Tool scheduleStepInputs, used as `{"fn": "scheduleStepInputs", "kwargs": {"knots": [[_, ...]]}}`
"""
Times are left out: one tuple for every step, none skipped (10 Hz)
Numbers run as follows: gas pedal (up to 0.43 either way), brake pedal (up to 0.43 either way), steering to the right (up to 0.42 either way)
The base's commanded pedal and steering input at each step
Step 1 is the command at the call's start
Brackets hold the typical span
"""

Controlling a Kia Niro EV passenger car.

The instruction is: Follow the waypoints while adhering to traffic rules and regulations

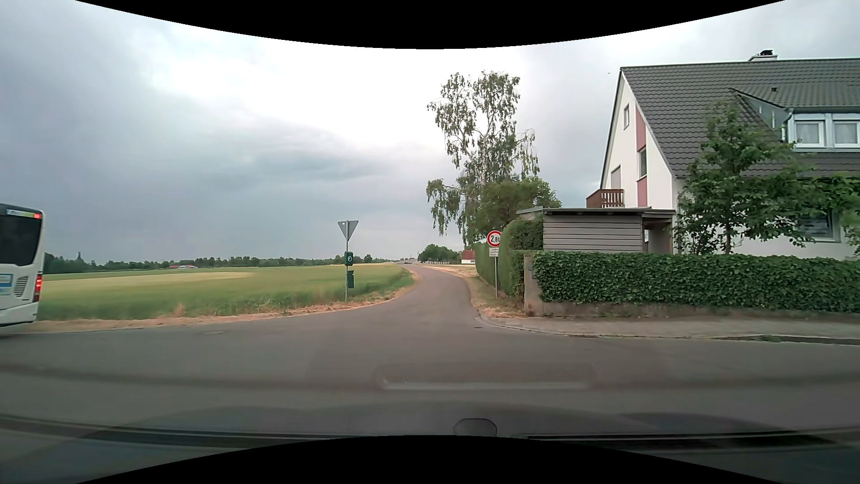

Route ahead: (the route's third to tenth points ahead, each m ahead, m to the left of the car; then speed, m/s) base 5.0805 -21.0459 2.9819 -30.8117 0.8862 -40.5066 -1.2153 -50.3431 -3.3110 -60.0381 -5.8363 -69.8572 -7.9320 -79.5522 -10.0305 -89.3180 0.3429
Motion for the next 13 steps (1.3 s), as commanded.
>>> {"fn": "scheduleStepInputs", "kwargs": {"knots": [[0.0,0.116,0.404],[0.0,0.079,0.448],[0.0,0.0,0.485],[0.0,0.0,0.515],[0.0,0.0,0.55],[0.0,0.0,0.578],[0.0,0.0,0.605],[0.0,0.0,0.638],[0.0,0.0,0.668],[0.0,0.0,0.682],[0.0,0.0,0.689],[0.0,0.0,0.708],[0.0,0.0,0.738]]}}
